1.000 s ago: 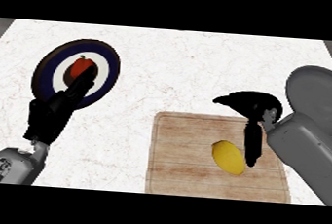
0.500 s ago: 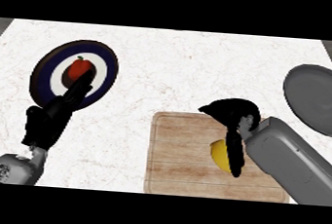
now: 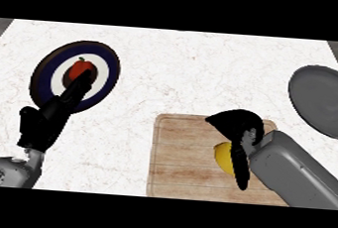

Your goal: Pick the lemon from the cutting board and place it in the pan

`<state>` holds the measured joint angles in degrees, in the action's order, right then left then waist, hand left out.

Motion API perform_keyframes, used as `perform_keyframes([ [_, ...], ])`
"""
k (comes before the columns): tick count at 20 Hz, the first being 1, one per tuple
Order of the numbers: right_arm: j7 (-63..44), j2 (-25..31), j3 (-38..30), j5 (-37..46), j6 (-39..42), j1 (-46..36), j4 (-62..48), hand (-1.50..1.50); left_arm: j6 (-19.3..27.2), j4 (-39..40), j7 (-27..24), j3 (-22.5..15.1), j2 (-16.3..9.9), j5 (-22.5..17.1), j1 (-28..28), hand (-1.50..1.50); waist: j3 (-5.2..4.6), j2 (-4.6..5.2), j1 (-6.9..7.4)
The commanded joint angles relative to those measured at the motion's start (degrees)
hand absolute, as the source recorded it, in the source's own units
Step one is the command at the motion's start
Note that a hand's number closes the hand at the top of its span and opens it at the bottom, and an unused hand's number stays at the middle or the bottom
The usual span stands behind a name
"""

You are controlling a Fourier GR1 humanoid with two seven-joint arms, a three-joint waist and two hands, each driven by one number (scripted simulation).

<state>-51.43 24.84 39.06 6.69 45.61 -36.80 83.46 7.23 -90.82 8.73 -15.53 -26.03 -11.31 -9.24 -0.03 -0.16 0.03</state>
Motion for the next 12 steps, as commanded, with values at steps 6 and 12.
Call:
perform_keyframes([
  [6, -2.48, -0.1, -3.65, 6.15, 4.32, 5.24, 2.89, -1.5, 0.22, -1.13, 4.61, 1.05, 4.44, 3.71, -2.11, 0.0, 0.03, 0.08, -0.15],
  [12, 6.45, -5.08, -3.79, 14.07, 4.81, 4.75, -6.78, -1.5, -4.23, 3.16, 2.05, 5.18, 4.16, 4.57, -3.29, 0.0, 0.03, 0.26, 0.14],
])
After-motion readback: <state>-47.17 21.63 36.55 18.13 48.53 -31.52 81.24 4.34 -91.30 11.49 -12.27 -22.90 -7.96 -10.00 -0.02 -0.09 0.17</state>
